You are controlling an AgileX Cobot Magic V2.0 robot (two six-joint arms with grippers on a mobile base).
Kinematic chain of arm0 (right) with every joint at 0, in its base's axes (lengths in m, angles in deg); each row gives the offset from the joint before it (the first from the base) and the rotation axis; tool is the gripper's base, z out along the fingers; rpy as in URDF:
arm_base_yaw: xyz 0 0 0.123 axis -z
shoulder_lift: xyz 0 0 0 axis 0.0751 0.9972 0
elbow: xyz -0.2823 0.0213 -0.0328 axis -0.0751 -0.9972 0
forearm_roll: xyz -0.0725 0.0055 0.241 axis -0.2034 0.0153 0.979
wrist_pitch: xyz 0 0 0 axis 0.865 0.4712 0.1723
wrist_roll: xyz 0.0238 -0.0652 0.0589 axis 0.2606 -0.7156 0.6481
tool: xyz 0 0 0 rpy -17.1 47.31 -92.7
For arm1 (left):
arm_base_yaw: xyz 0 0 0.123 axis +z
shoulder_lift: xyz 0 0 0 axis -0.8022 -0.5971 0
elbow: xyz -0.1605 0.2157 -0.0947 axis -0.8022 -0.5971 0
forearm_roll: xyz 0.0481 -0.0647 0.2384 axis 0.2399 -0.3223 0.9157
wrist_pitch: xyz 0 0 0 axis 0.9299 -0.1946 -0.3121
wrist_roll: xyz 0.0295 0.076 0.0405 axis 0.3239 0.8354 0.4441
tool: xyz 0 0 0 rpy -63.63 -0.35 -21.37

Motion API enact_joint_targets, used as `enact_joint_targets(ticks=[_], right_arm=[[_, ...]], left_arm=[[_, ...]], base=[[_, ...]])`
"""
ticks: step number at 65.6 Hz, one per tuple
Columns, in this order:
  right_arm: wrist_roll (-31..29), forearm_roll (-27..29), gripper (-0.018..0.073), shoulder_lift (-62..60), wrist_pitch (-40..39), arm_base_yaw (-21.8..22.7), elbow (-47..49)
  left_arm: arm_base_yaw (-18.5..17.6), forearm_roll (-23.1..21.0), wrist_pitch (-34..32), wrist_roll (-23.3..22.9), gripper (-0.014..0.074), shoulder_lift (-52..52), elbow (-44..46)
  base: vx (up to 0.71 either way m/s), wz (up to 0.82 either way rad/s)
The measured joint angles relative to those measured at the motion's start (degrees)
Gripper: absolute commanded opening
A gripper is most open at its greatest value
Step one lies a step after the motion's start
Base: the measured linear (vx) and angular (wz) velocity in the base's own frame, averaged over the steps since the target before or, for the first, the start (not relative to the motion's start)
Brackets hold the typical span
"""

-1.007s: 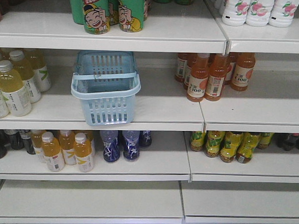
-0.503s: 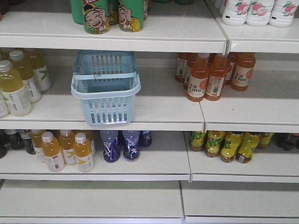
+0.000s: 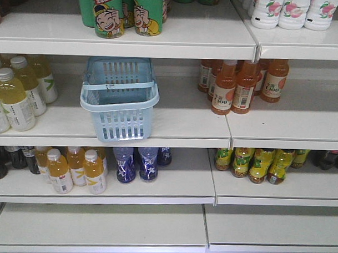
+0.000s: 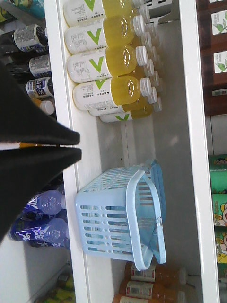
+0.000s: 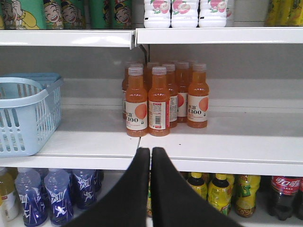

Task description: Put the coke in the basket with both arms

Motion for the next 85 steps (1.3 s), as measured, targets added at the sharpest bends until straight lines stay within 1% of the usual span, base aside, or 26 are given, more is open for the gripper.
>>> enact_joint_targets(ticks=[3, 7, 11, 13, 17, 23, 31, 39, 48, 55, 59, 65, 72, 79, 85], right_arm=[[0.0, 0.0, -0.0009, 0.0, 0.0, 0.0, 0.0], [0.0, 0.0, -0.0009, 0.0, 0.0, 0.0, 0.0], [0.0, 0.0, -0.0009, 0.0, 0.0, 0.0, 0.0], [0.0, 0.0, -0.0009, 0.0, 0.0, 0.0, 0.0], [0.0, 0.0, -0.0009, 0.0, 0.0, 0.0, 0.0], [0.0, 0.0, -0.0009, 0.0, 0.0, 0.0, 0.0], [0.0, 0.0, -0.0009, 0.0, 0.0, 0.0, 0.0], [0.0, 0.0, -0.0009, 0.0, 0.0, 0.0, 0.0], [0.0, 0.0, -0.0009, 0.0, 0.0, 0.0, 0.0], [0.0, 0.0, -0.0009, 0.0, 0.0, 0.0, 0.0], [0.0, 0.0, -0.0009, 0.0, 0.0, 0.0, 0.0], [0.0, 0.0, -0.0009, 0.0, 0.0, 0.0, 0.0], [0.0, 0.0, -0.0009, 0.0, 0.0, 0.0, 0.0], [0.0, 0.0, -0.0009, 0.0, 0.0, 0.0, 0.0], [0.0, 0.0, -0.0009, 0.0, 0.0, 0.0, 0.0]], left_arm=[[0.0, 0.76, -0.49, 0.75, -0.0006, 0.0, 0.0], [0.0, 2.24, -2.73, 2.07, -0.0006, 0.0, 0.0], [0.0, 2.45, -5.32, 2.68, -0.0006, 0.0, 0.0], [0.0, 2.3, -5.44, 2.6, -0.0006, 0.0, 0.33], [0.0, 1.63, -3.98, 1.56, -0.0006, -0.08, 2.22], [0.0, 0.37, -0.26, -0.27, -0.0006, -2.43, 7.57], [0.0, -0.25, 4.47, -1.2, -0.0006, -10.2, 15.98], [0.0, -0.42, 6.28, -1.44, -0.0006, -17.41, 21.91], [0.0, -0.57, 5.59, -1.53, -0.0006, -21.69, 23.34], [0.0, -2.71, 6.08, -1.58, -0.0005, -22.83, 23.34], [0.0, -3.0, 6.24, -1.58, 0.0001, -22.94, 23.34], [0.0, -2.94, 6.24, -1.58, 0.0031, -22.94, 23.34], [0.0, -2.83, 6.19, -1.46, 0.0098, -22.94, 23.34], [0.0, -2.83, 6.33, -1.46, 0.0186, -22.94, 23.34], [0.0, -2.83, 6.93, -1.46, 0.0281, -22.94, 23.34]], base=[[0.0, 0.0], [0.0, 0.0], [0.0, 0.0], [0.0, 0.0], [0.0, 0.0], [0.0, 0.0], [0.0, 0.0], [0.0, 0.0], [0.0, 0.0], [0.0, 0.0], [0.0, 0.0], [0.0, 0.0], [0.0, 0.0], [0.0, 0.0], [0.0, 0.0]])
